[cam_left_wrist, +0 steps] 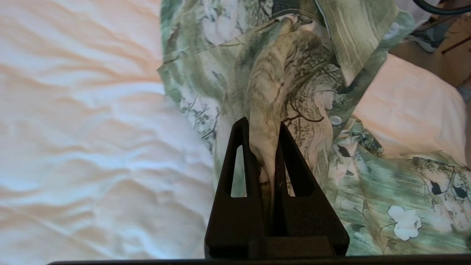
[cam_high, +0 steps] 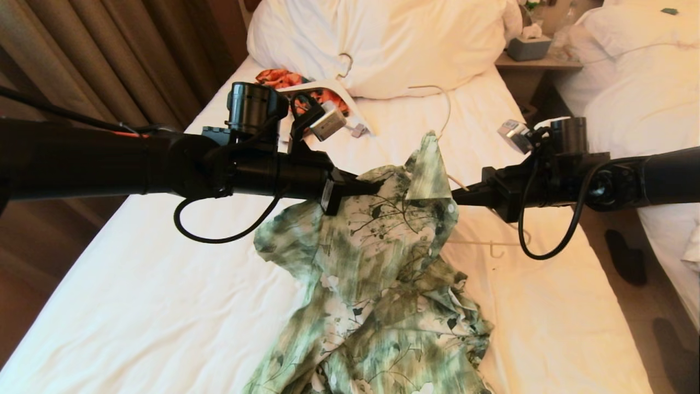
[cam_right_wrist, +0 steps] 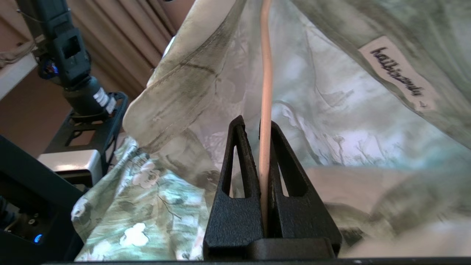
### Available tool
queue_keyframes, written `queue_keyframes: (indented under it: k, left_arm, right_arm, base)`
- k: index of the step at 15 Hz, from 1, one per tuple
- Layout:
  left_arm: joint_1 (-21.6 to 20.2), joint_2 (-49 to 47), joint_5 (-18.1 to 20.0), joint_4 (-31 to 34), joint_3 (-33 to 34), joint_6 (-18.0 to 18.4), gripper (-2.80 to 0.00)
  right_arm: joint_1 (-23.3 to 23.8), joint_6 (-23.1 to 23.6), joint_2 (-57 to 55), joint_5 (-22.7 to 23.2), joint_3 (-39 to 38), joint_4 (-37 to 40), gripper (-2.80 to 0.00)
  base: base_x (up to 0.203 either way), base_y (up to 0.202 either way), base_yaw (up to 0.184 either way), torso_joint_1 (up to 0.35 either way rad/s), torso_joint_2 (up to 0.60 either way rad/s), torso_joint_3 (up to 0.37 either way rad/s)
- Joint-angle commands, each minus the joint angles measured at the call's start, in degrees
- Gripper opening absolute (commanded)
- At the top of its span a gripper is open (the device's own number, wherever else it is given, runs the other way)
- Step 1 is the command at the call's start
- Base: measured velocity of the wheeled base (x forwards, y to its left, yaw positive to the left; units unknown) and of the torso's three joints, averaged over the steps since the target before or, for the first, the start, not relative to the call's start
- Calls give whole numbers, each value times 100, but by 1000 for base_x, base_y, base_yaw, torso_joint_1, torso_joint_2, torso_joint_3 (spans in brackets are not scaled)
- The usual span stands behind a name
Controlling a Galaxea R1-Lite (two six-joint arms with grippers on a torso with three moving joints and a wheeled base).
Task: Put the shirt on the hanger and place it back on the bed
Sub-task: Hook the other side of the shirt onto the hanger
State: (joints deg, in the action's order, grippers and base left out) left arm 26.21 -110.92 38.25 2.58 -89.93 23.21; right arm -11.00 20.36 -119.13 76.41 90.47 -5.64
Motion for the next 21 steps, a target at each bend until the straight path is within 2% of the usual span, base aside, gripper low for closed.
queue_keyframes:
  k: [1, 9, 11, 12, 14, 17, 21]
  left_arm:
    - [7, 85, 15, -3, 60, 8, -280]
    - [7, 166, 15, 6, 81, 8, -280]
    - [7, 158, 15, 6, 90, 8, -280]
    - [7, 158, 15, 14, 90, 8, -280]
    - [-1, 194, 15, 14, 84, 8, -280]
    - [-11, 264, 15, 15, 90, 8, -280]
    - [-28, 290, 15, 15, 154, 8, -280]
  right_arm:
    - [20, -9, 3, 49, 6, -7, -280]
    - [36, -76, 238, 1, -143, 60, -280]
    - [51, -398, 292, -85, -109, 37, -280]
    - [48, -394, 307, -163, -142, 23, 0]
    - [45, -254, 322, -223, -159, 36, 0]
    - [27, -489, 355, -223, -135, 28, 0]
    - [98, -530, 439, -220, -176, 88, 0]
  base:
    - [0, 0, 0, 0, 0, 0]
    - [0, 0, 0, 0, 0, 0]
    - [0, 0, 0, 0, 0, 0]
    - [0, 0, 0, 0, 0, 0]
    - [0, 0, 0, 0, 0, 0]
    - [0, 0, 0, 0, 0, 0]
    - [0, 0, 0, 0, 0, 0]
